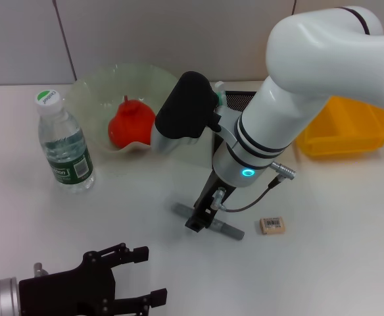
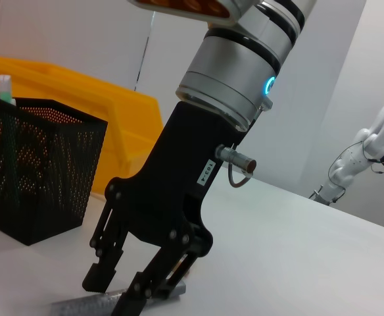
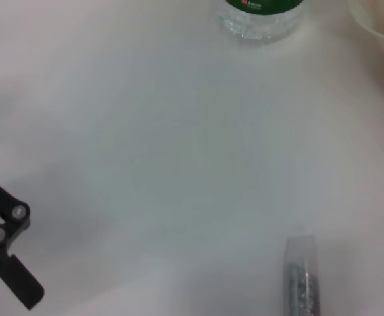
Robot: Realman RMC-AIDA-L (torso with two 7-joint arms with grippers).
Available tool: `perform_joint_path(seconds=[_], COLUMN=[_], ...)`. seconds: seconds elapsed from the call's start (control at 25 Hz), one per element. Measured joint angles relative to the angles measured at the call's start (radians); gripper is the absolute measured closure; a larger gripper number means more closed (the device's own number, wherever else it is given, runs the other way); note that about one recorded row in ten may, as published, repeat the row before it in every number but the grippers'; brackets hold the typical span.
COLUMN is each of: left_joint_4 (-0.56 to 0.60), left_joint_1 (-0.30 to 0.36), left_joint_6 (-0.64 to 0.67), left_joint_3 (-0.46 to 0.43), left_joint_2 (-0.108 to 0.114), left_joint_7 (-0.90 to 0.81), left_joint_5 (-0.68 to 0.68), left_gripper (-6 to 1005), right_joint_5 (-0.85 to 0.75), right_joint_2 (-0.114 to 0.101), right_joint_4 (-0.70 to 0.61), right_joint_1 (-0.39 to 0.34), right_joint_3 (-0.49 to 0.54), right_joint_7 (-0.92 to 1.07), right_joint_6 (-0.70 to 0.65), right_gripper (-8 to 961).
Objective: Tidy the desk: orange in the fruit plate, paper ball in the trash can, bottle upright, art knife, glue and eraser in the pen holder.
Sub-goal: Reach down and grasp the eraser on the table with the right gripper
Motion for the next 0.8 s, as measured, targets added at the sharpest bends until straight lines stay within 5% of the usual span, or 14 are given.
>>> perform_joint_path(seconds=[0.44,0.6,0.8], left_joint_4=[-0.005,-0.012,-0.013], left_joint_1=[0.001,0.001,0.0], left_joint_6=[0.0,-0.002,-0.003], left_joint_3=[-0.002,-0.002,-0.007], left_joint_2=[0.0,0.002,0.003], left_joint_7=[0.0,0.0,-0.007], left_joint_5=[0.0,0.0,-0.002], left_gripper=[139,139,139], right_joint_5=[-0.021,-0.209,-0.343], right_joint_2=[-0.015,-0.02,-0.019], right_joint_4=[0.068,0.211,0.347], right_joint_1=[-0.01,-0.079,-0.154], right_joint_3=[0.023,0.203,0.308], right_joint_7=[0.008,0.008,-0.01], right_joint_6=[-0.061,-0.232,-0.361], right_gripper=[552,551,549])
